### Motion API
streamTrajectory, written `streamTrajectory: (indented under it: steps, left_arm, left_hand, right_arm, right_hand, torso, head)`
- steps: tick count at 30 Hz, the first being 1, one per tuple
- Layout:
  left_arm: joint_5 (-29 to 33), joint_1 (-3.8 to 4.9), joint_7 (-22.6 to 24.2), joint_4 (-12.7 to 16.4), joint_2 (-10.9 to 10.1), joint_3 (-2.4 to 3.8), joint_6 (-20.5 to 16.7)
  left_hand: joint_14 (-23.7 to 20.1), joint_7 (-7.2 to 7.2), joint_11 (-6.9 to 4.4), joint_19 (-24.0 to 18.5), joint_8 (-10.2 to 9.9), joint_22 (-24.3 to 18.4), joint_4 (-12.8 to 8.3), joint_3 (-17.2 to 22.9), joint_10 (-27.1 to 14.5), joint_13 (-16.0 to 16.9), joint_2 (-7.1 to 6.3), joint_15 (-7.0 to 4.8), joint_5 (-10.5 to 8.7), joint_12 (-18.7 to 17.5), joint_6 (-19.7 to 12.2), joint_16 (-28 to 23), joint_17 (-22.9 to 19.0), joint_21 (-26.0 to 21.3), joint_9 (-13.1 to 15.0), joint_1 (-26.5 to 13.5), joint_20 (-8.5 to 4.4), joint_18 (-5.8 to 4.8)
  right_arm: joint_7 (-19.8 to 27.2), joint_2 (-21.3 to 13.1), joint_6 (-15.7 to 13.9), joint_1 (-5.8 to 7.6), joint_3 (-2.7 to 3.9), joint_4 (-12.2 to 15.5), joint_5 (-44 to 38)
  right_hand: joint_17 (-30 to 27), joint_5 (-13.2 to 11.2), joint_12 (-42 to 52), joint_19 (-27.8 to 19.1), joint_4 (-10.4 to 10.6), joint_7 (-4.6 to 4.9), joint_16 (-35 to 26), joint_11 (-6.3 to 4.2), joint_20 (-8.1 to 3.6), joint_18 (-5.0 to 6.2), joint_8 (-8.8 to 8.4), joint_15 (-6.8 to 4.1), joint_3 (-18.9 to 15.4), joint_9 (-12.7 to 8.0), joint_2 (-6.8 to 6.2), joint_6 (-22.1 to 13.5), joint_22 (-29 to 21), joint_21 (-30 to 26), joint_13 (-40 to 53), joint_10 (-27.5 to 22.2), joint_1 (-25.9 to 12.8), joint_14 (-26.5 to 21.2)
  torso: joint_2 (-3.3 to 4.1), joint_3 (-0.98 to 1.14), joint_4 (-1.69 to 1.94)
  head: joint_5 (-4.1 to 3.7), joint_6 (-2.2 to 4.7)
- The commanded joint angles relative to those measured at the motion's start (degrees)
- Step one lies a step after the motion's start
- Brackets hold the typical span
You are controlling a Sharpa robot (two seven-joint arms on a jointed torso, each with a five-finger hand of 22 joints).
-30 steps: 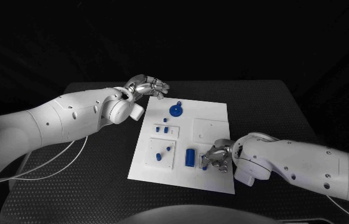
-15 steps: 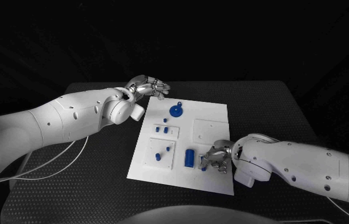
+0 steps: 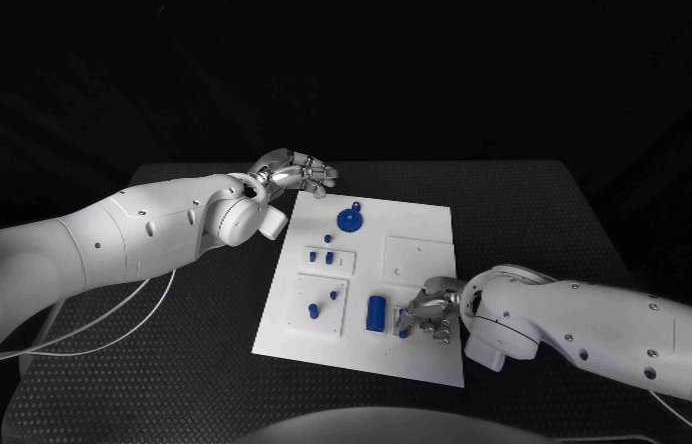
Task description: Assemble the parts on the task board
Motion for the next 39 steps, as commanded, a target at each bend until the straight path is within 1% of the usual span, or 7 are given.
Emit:
streamTrajectory:
  steps: [1, 24, 28, 29, 31, 33, 39]
  left_arm:
    - [-0.2, 0.08, 0.3, 0.1, 0.0, 0.04, 0.8]
    - [-0.3, 0.08, 0.2, 0.2, 0.0, 0.03, 0.8]
    - [-0.3, 0.08, 0.2, 0.2, -0.1, 0.03, 0.8]
    - [-0.3, 0.08, 0.2, 0.2, -0.1, 0.03, 0.7]
    - [-0.3, 0.08, 0.2, 0.2, -0.1, 0.03, 0.7]
    - [-0.3, 0.08, 0.2, 0.2, -0.1, 0.03, 0.7]
    - [-0.4, 0.08, 0.2, 0.2, -0.1, 0.03, 0.8]
  left_hand:
    - [-0.1, -0.14, 0.07, -0.3, 0.3, 1.2, 0.3, 0.0, -0.3, 0.1, -0.19, 0.29, 0.1, 0.3, -0.4, -0.3, 0.1, -0.3, -0.1, -0.4, 0.29, 0.97]
    - [-0.1, -0.14, 0.07, -0.3, 0.3, 1.2, 0.3, 0.0, -0.3, 0.1, -0.23, 0.29, 0.1, 0.3, -0.5, -0.4, 0.1, -0.3, -0.1, -0.4, 0.29, 0.97]
    - [-0.1, -0.14, 0.07, -0.3, 0.3, 1.2, 0.3, 0.0, -0.3, 0.1, -0.23, 0.29, 0.1, 0.3, -0.5, -0.4, 0.1, -0.3, -0.1, -0.4, 0.29, 0.97]
    - [-0.1, -0.14, 0.07, -0.3, 0.3, 1.2, 0.3, 0.0, -0.3, 0.1, -0.23, 0.29, 0.1, 0.3, -0.5, -0.4, 0.1, -0.3, -0.1, -0.4, 0.29, 0.97]
    - [-0.1, -0.14, 0.07, -0.3, 0.3, 1.2, 0.4, 0.0, -0.3, 0.1, -0.22, 0.29, 0.1, 0.3, -0.5, -0.4, 0.2, -0.3, -0.1, -0.3, 0.29, 0.97]
    - [-0.1, -0.14, 0.07, -0.3, 0.3, 1.2, 0.4, 0.0, -0.3, 0.1, -0.22, 0.29, 0.1, 0.3, -0.5, -0.4, 0.2, -0.3, -0.1, -0.3, 0.29, 0.98]
    - [-0.1, -0.14, 0.07, -0.3, 0.3, 1.2, 0.4, 0.0, -0.3, 0.1, -0.22, 0.29, 0.1, 0.3, -0.5, -0.4, 0.2, -0.3, -0.1, -0.3, 0.29, 0.98]
  right_arm:
    - [1.5, 0.1, 0.8, -0.02, 0.06, 0.2, -0.3]
    - [2.9, -0.4, 1.1, -0.02, 0.06, 0.3, -3.1]
    - [3.9, -0.6, 2.7, -0.04, 0.05, 0.5, -5.9]
    - [4.0, -0.6, 2.9, -0.04, 0.05, 0.5, -6.4]
    - [4.0, -0.7, 3.0, -0.05, 0.05, 0.4, -6.7]
    - [3.9, -0.7, 3.0, -0.05, 0.05, 0.4, -7.5]
    - [3.2, -0.6, 3.5, -0.08, 0.04, 0.4, -8.6]
  right_hand:
    - [-0.1, -1.1, -0.3, 0.3, 0.3, 0.12, -0.2, -0.11, -0.2, 1.19, -0.21, -0.38, -0.8, -0.1, -0.77, 0.1, 0.4, -0.3, 0.1, -0.1, -0.3, -0.2]
    - [-0.1, -3.2, -0.3, 0.2, 0.6, 0.08, -0.2, -0.15, -0.4, 1.19, -0.13, -0.45, -1.5, -0.2, -1.68, -0.1, 0.4, -0.4, 0.1, -0.2, 0.4, -0.2]
    - [0.0, -3.1, -0.2, 0.2, -1.1, 0.17, -0.2, -0.08, -0.49, 1.19, -0.06, -0.39, -4.1, -0.2, -4.26, -0.4, 0.6, -0.3, 0.2, -0.4, 2.0, -0.3]
    - [0.0, -3.6, -0.2, 0.2, -1.5, 0.15, -0.2, 0.01, -0.5, 1.19, -0.05, -0.37, -5.2, -0.2, -4.43, -0.5, 0.6, -0.3, 0.3, -0.5, 2.5, -0.4]
    - [0.0, -10.4, -0.2, -0.1, -2.0, 0.2, -0.3, -0.01, -0.52, 1.19, 0.03, -0.37, -7.6, -0.1, -5.51, -0.8, 0.4, -0.6, 0.3, -0.8, 4.3, -0.5]
    - [0.0, -13.5, -0.3, -0.2, -1.7, 0.18, -0.3, -0.03, -0.52, 1.19, 0.07, -0.37, -8.0, -0.1, -5.96, -0.9, 0.4, -0.8, 0.3, -0.9, 5.1, -0.6]
    - [0.1, -15.1, -0.3, -0.2, -1.7, 0.15, -0.3, -0.1, -0.57, 1.19, 0.21, -0.42, -8.4, -0.1, -6.14, -0.8, 0.3, -0.9, 0.3, -0.8, 6.6, -0.6]
  torso:
    - [0.02, 0.02, -0.05]
    - [0.01, -0.01, 0.01]
    - [0.0, 0.02, 0.02]
    - [0.0, 0.02, 0.02]
    - [0.0, 0.01, -0.01]
    - [-0.01, 0.0, -0.04]
    - [0.02, 0.04, -0.05]
  head:
    - [0.06, 0.0]
    - [-0.03, -0.06]
    - [-0.03, -0.05]
    - [-0.03, -0.04]
    - [-0.03, -0.04]
    - [-0.03, -0.05]
    - [-0.06, -0.01]
